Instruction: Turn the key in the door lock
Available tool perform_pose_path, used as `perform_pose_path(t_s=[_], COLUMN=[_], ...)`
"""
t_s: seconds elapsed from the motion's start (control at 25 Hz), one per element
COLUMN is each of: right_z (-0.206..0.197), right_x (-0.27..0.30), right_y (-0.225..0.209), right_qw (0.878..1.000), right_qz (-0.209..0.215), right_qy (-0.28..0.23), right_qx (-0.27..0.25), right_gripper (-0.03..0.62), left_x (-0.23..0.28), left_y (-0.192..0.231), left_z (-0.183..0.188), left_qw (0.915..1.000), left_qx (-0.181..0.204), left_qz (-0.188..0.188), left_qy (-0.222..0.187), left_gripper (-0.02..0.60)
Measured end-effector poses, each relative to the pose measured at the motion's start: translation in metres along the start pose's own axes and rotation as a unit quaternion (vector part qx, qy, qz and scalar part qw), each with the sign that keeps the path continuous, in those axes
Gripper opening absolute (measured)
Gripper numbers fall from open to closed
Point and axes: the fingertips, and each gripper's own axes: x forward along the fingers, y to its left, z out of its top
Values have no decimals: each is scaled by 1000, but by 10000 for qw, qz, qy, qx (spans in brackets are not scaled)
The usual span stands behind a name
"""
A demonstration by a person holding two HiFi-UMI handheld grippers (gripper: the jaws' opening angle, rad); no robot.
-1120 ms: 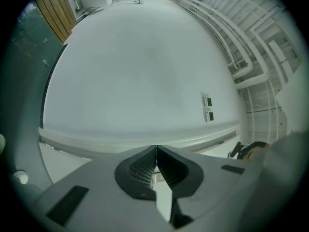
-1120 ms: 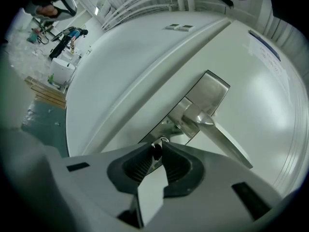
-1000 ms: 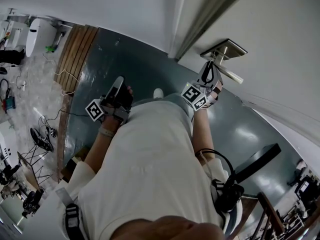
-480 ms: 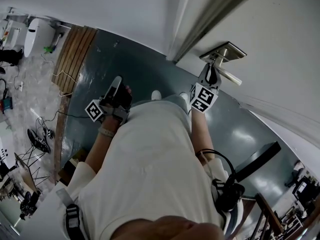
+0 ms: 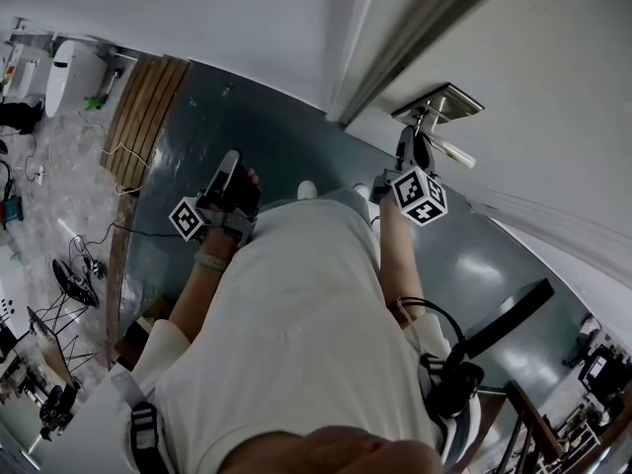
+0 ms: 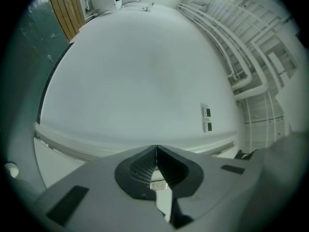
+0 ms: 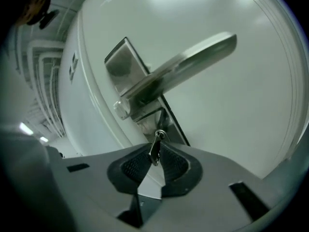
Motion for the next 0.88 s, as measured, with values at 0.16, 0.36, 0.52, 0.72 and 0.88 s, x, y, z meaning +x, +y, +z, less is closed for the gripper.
perform_pose_path(t_s=[0.16,0.36,0.52,0.72,0.88], right_z=[-1,-3,-4,-7,-8], right_x=[-1,-3,-5,-6,-6], right_y=[2,1,0,-4,-7], right_qw=[9934,9671,9381,8935,8445], right_qz=[318,674,826,1040,1442], right_qy=[-73,-158,-201,-287,-451], right_qx=[1096,2449,3357,4358,5138], right_gripper=[46,57,57,60,65], left_x=[-4,-7,-9,-9,-10], left_y=[2,4,3,4,7], left_z=[5,8,10,12,12], left_qw=[9999,9998,9997,9995,9993], left_qx=[-82,-117,-133,-185,-219], left_qz=[-35,-47,-61,-49,-35], left_qy=[-111,-159,-196,-263,-299], left_gripper=[8,8,8,8,8])
